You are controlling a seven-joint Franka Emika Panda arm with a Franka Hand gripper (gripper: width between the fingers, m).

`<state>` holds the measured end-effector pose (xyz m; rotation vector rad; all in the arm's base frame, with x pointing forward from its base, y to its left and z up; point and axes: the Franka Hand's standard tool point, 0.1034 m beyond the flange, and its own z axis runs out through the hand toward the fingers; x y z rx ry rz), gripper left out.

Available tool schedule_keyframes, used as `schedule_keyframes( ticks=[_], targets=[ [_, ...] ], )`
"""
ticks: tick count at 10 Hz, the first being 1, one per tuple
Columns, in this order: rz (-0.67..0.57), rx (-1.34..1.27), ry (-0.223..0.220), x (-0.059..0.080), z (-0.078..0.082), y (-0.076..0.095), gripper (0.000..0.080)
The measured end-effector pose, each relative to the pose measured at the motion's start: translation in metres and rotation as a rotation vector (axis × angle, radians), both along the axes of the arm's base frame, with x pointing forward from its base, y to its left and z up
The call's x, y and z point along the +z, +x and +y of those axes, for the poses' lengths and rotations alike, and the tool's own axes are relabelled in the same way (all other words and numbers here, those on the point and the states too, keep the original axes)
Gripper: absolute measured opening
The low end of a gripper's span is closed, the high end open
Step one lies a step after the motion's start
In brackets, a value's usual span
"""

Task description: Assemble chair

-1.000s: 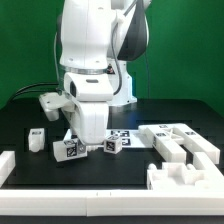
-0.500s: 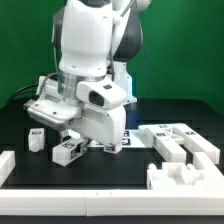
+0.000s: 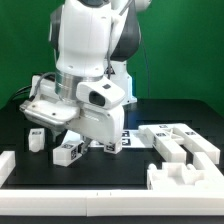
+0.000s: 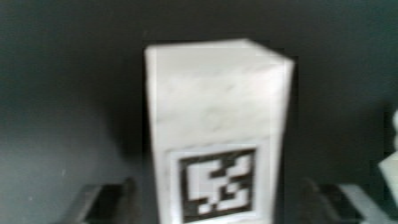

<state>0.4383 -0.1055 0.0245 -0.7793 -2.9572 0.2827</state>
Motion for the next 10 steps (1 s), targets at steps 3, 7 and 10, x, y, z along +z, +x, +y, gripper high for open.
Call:
schedule_keyframes(
  ticks=[3, 7, 10],
  targets=[
    [-0.112, -0.391, -0.042, 0.017, 0.002, 0.014, 0.064],
    [-0.154, -0.643, -0.054, 0.017, -0.001, 0.021, 0.0648],
    [-0.209, -1.079, -0.082, 0.021, -0.008, 0.023, 0.0648]
  ],
)
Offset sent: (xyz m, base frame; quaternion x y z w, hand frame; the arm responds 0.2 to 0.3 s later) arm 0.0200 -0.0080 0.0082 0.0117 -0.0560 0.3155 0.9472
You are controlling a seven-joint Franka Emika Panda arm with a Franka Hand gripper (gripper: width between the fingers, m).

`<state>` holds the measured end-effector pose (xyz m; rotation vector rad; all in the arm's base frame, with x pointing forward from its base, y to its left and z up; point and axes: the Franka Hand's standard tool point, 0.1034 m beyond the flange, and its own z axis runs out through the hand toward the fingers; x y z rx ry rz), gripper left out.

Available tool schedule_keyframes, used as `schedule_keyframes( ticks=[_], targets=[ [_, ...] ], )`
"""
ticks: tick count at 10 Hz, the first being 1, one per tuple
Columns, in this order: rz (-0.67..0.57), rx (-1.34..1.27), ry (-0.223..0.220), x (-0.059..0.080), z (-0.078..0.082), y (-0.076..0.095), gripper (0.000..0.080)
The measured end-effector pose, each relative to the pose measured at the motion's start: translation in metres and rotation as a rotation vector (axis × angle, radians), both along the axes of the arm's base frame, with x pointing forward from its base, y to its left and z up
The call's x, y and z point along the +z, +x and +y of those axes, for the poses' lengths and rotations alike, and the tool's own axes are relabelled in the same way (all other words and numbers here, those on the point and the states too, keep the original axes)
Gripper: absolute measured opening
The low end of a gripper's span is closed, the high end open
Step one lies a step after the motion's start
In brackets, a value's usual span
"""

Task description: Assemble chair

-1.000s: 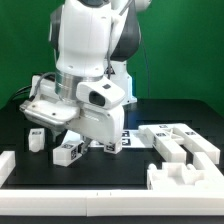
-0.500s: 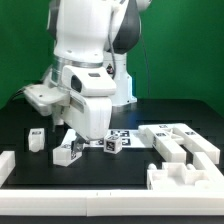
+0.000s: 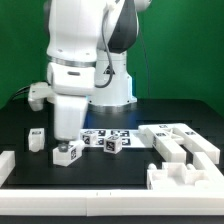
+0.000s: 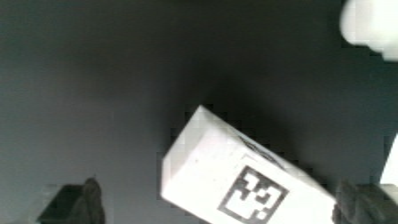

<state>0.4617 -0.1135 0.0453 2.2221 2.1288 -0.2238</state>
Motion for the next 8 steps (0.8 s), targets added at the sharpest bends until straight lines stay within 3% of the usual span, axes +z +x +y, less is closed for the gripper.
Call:
schedule_keyframes(
  ticks=[2, 6, 8],
  targets=[
    [-0.038, -0.259, -0.017, 0.0015, 0.0038, 0.0011, 0.0648],
    [-0.058, -0.467, -0.009, -0.0005, 0.0064, 0.0008, 0.0648],
    [-0.085, -0.779, -0.004, 0.0023, 0.0003, 0.0058, 0.0648]
  ],
)
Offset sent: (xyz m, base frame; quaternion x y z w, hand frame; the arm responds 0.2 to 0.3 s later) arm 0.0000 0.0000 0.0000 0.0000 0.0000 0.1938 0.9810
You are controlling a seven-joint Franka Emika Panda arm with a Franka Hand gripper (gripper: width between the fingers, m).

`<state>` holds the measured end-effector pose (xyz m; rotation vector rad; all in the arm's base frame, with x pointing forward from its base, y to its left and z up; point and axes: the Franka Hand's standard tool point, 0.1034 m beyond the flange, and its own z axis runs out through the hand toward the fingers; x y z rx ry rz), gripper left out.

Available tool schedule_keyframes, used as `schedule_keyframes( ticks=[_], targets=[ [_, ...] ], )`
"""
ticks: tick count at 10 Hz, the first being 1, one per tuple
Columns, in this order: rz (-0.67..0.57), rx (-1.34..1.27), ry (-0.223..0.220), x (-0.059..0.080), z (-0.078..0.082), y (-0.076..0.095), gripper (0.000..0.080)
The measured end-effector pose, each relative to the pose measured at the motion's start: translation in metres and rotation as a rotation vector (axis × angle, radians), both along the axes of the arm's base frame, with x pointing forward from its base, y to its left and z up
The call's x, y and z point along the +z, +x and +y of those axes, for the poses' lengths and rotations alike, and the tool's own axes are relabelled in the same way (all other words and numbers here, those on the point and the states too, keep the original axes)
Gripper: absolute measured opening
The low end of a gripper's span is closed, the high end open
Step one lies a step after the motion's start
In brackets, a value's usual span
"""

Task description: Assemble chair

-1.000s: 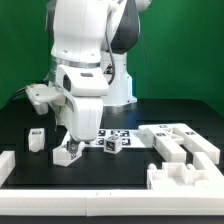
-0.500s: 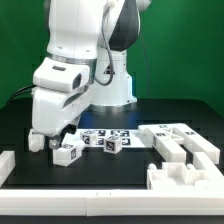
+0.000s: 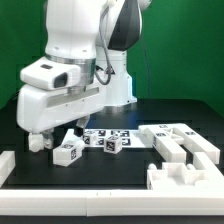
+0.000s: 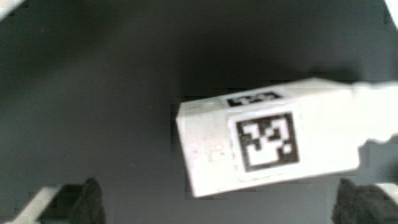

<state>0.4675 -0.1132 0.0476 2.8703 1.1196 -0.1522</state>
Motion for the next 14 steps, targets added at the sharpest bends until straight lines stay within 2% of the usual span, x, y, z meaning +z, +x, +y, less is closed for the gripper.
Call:
schedule_keyframes(
  ticks=[2, 3, 5, 6, 8, 9, 11, 14],
  targets=[
    [-0.011, -0.242, 0.007, -0.001, -0.002, 0.001, 0.0648],
    [-0.031, -0.226, 0.011, 0.001, 0.001, 0.001, 0.0648],
    [-0.041, -0.381, 0.016, -0.001, 0.005, 0.001, 0.0648],
    [-0.022, -0.503, 0.03, -0.001, 0.004, 0.0, 0.0648],
    [0.046, -0.843, 0.088, -0.001, 0.001, 0.008, 0.0648],
    [0.065, -0.909, 0.099, -0.003, 0.001, 0.01, 0.0648],
    [0.066, -0.94, 0.093, -0.004, 0.004, 0.01, 0.0648],
    [0.233, -1.004, 0.082, -0.009, 0.006, 0.006, 0.0648]
  ],
)
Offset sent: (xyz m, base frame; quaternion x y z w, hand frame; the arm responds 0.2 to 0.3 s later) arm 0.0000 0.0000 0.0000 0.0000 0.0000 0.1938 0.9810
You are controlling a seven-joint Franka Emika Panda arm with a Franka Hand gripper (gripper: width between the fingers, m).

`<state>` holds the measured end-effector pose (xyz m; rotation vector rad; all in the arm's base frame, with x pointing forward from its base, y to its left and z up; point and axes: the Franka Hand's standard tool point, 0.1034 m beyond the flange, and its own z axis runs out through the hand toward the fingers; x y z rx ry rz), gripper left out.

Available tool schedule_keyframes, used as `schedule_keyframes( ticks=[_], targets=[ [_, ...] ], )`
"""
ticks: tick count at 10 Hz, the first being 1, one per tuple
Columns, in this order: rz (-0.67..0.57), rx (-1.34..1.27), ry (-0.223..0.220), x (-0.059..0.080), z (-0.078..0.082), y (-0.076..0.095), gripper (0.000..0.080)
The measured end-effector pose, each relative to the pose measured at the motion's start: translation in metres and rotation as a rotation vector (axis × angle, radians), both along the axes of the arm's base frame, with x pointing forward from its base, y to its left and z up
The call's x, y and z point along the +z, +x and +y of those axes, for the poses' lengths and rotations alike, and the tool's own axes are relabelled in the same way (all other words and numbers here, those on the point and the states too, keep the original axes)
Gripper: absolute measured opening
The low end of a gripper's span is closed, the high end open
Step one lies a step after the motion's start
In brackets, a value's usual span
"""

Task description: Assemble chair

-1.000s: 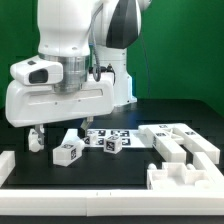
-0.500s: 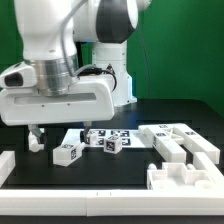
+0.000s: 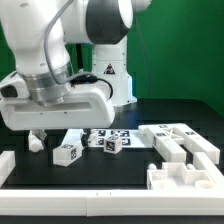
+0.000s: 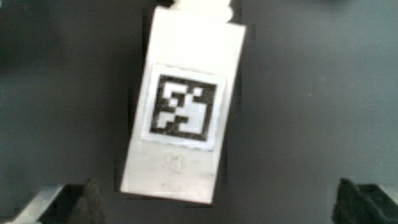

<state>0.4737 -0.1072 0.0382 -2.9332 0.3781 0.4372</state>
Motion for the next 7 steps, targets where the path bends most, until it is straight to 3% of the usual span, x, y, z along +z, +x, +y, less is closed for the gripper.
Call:
schedule_keyframes(
  ticks=[2, 6, 7],
  targets=[
    [0.191, 0.001, 0.082, -0.001, -0.004, 0.0, 0.0648],
    [0.475, 0.026, 0.201, -0.005, 0.001, -0.007, 0.0648],
    [0.562, 0.026, 0.224, -0.012, -0.006, -0.005, 0.0648]
  ],
)
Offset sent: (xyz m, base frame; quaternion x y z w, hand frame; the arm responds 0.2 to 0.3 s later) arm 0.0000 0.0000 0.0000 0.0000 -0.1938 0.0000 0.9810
